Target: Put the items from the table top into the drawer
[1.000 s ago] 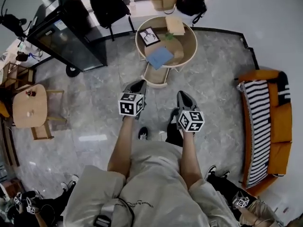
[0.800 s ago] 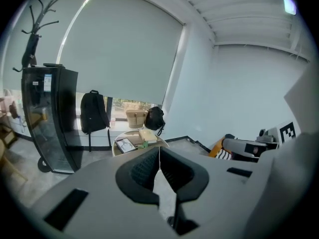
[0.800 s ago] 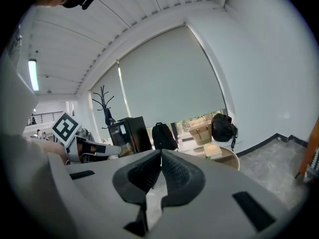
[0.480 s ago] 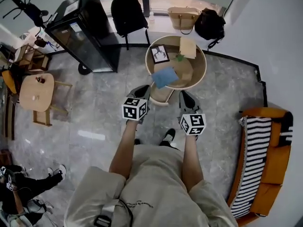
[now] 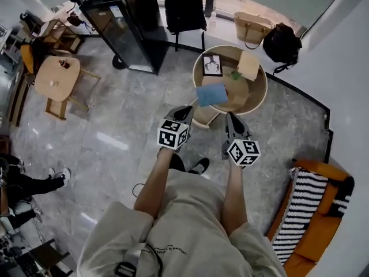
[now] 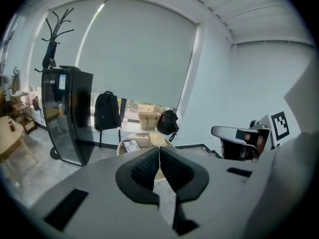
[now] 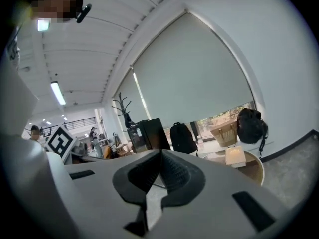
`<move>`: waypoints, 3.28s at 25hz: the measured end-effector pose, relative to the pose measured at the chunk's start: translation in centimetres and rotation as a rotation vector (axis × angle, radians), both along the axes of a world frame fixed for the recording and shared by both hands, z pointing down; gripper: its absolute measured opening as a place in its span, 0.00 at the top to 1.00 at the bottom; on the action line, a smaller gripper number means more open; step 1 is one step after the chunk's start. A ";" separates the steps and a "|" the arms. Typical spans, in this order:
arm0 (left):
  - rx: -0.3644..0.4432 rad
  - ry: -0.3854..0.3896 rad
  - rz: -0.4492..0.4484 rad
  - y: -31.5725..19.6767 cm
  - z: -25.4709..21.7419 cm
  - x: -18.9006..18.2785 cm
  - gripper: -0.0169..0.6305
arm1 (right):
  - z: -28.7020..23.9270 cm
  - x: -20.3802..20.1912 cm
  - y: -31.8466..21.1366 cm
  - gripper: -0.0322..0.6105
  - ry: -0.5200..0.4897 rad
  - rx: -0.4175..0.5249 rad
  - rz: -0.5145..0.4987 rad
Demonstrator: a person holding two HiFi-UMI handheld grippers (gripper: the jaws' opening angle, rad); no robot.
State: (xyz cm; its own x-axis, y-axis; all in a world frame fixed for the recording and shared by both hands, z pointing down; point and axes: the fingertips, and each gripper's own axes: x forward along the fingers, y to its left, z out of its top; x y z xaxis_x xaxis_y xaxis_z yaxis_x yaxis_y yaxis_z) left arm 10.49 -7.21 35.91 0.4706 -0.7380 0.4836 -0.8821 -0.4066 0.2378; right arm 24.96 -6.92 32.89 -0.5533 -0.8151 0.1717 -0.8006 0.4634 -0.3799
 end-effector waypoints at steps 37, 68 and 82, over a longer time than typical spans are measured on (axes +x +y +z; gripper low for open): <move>-0.340 0.285 -0.088 -3.3 17.8 -9.8 0.94 | 15.5 -9.9 -6.3 0.90 0.121 -0.421 -0.200; -0.556 0.252 -0.289 -16.6 49.8 1.6 0.72 | 44.8 -5.1 -18.6 0.90 0.291 -0.483 -0.748; -0.608 0.602 -0.329 -20.8 53.8 3.6 0.64 | 47.7 -3.7 -18.6 0.90 0.302 -0.466 -0.742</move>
